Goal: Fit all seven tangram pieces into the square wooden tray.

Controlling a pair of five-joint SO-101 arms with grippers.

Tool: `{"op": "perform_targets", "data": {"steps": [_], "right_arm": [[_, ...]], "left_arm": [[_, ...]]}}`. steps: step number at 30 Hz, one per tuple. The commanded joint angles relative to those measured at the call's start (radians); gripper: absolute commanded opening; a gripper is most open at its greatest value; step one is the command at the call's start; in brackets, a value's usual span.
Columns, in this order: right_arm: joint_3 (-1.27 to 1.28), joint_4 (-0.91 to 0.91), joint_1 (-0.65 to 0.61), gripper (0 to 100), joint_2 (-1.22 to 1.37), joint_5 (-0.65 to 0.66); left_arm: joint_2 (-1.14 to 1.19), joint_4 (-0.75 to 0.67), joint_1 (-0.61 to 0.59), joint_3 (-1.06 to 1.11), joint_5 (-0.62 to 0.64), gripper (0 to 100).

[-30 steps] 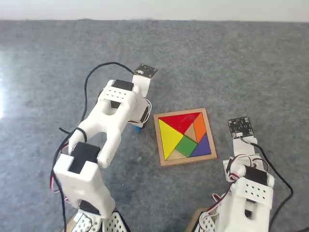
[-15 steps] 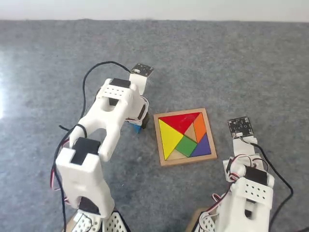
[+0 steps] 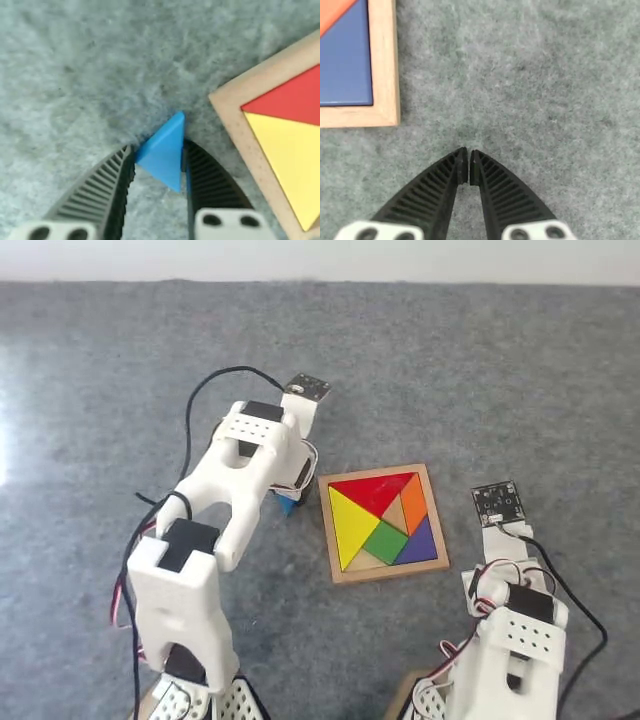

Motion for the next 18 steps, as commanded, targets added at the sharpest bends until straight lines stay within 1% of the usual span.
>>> {"op": "perform_targets", "data": {"steps": [1,6,9,13,18], "right_arm": [[-0.005,0.008,0.007,3.1,-0.024,-0.005],[-0.005,0.008,0.007,3.1,-0.024,-0.005],[-0.005,0.008,0.007,3.1,-0.024,-0.005],[-0.005,0.008,0.007,3.1,-0.024,-0.006],[-0.005,0.008,0.007,3.1,-0.024,-0.006]], "left_arm": [[0.011,0.003,0.017,-0.013,0.005,11],[0.009,0.011,0.012,-0.025,0.002,11],[-0.012,0.054,0.012,-0.050,0.000,11],[-0.110,0.066,0.014,-0.019,0.002,11],[-0.284,0.061,0.021,0.091,-0.005,11]]}}
